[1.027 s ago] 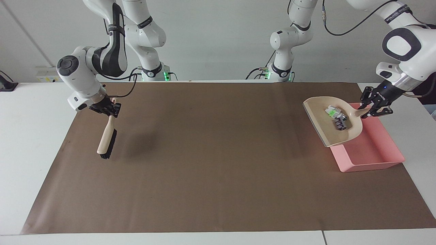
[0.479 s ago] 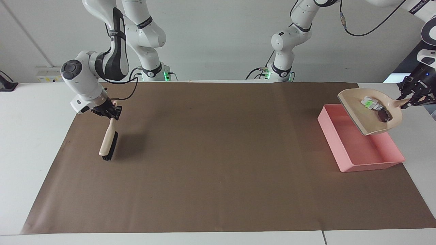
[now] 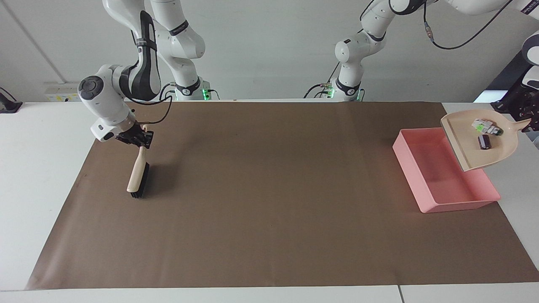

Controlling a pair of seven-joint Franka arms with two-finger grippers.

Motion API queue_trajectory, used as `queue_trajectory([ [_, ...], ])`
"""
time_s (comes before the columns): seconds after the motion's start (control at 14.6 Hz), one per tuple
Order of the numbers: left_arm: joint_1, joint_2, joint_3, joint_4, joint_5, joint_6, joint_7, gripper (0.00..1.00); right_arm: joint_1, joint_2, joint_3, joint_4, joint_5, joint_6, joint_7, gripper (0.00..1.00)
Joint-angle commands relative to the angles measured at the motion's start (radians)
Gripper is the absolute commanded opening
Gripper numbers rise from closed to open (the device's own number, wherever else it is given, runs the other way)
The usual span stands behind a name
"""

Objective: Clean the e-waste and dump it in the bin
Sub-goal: 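Tip the dustpan over the pink bin with the left gripper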

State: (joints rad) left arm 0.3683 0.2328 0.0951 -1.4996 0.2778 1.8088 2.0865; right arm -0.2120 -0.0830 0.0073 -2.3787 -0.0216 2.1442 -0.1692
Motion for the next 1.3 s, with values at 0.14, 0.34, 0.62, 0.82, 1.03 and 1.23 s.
queue_trajectory([
  [0.14,-0.071,-0.013,0.009,-0.054,0.122,0.012,-0.063,0.00,-0.021,-0.011,0.007,-0.034,0.023,0.046,-0.073,0.10],
  [0.34,-0.084,-0.027,0.009,-0.077,0.173,0.014,-0.125,0.00,-0.021,-0.012,0.007,-0.034,0.023,0.046,-0.090,0.43],
  [0.62,-0.123,-0.044,0.009,-0.060,0.249,-0.002,-0.192,0.00,-0.012,-0.011,0.007,-0.022,0.022,0.036,-0.093,1.00],
  [0.82,-0.160,-0.065,0.009,-0.074,0.307,-0.003,-0.269,0.00,-0.003,-0.004,0.008,0.038,0.022,-0.004,-0.084,1.00],
  [1.03,-0.216,-0.085,0.009,-0.117,0.423,-0.002,-0.321,0.00,0.040,-0.012,0.011,0.116,0.020,-0.055,-0.012,1.00],
  [1.23,-0.247,-0.105,0.008,-0.157,0.486,-0.003,-0.355,0.00,0.112,-0.017,0.011,0.192,0.009,-0.092,0.107,1.00],
])
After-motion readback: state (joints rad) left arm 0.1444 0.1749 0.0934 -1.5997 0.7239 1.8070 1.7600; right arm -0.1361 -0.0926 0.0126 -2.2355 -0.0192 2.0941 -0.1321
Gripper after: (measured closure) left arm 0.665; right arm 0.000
